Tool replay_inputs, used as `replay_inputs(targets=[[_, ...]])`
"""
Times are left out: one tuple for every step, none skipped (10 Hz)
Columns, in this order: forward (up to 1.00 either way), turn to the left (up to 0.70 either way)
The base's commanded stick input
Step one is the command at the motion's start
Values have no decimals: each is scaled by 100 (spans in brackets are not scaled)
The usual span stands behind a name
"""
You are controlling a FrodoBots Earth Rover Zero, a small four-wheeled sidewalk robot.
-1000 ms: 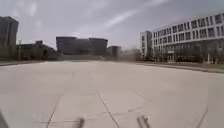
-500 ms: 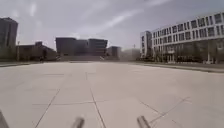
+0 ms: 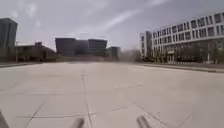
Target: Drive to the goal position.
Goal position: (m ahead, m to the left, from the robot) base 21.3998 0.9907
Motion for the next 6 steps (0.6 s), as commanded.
replay_inputs(targets=[[70,0],[70,0],[70,0],[70,0],[70,0],[70,0]])
